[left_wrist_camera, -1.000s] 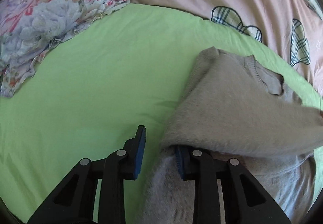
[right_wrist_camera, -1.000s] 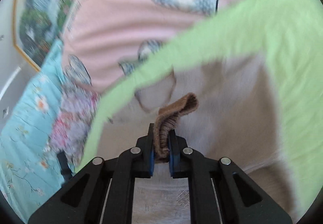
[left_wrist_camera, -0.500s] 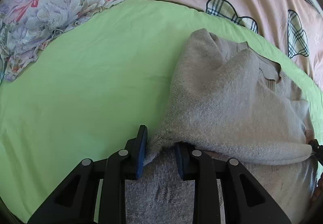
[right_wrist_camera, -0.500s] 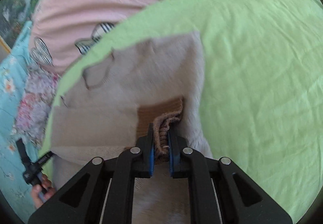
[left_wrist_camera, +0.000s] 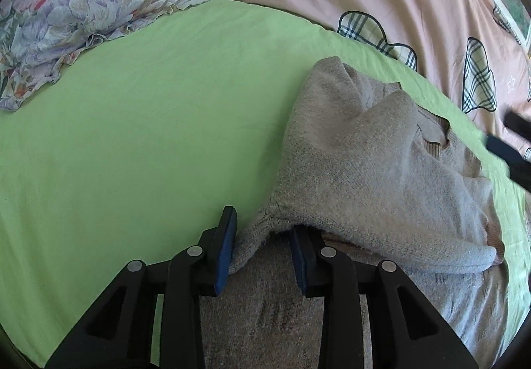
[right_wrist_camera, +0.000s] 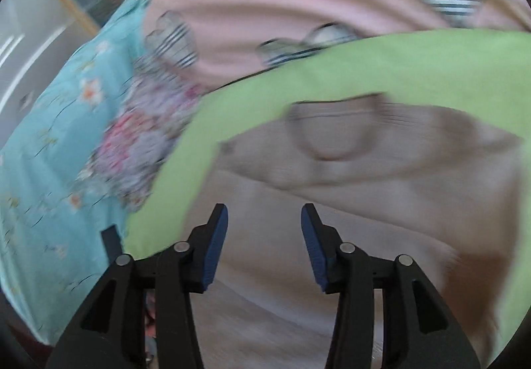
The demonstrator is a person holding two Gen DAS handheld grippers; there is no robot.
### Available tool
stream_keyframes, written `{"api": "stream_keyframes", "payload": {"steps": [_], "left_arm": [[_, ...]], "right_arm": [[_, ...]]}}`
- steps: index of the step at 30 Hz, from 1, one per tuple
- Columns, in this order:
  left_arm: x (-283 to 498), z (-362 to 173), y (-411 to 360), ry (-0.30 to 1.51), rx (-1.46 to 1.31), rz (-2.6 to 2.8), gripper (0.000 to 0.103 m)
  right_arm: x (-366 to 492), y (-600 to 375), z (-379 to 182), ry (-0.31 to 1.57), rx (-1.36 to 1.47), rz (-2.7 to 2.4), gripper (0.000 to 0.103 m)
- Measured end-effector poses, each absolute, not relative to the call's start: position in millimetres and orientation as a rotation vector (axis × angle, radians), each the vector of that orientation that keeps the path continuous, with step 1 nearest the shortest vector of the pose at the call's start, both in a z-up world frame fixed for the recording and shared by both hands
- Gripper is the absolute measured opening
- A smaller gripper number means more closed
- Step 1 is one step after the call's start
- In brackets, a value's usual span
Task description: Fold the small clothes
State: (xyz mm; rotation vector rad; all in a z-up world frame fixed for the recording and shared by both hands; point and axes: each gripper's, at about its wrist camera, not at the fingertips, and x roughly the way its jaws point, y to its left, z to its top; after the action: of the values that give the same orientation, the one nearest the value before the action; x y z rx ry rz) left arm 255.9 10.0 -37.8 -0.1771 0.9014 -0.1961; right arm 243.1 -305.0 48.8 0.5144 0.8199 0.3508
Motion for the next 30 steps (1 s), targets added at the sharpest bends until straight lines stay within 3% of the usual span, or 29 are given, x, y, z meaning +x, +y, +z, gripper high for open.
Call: {"api": "stream_keyframes", "payload": {"steps": [5,12,24,30], "left_arm": [[259,-41,17,0.897,-0.23,-0.212,0.035],[260,-44,24,0.88,-0.298,-0.244,0.035],[263,-47,29,0.854,-0.345,-0.266,0.035],[261,-45,34,0.883,-0.366,-0.297,0.037]], "right_arm": [[337,-248,26,0.936,0.457,0.449,0.05],[401,-199,-14,1.235,0.314,0.578,0.052],[466,-170,-26,1.001,0.635,0.742,0.047],[432,-199,6,0.897,0.645,0.626,0.046]]}}
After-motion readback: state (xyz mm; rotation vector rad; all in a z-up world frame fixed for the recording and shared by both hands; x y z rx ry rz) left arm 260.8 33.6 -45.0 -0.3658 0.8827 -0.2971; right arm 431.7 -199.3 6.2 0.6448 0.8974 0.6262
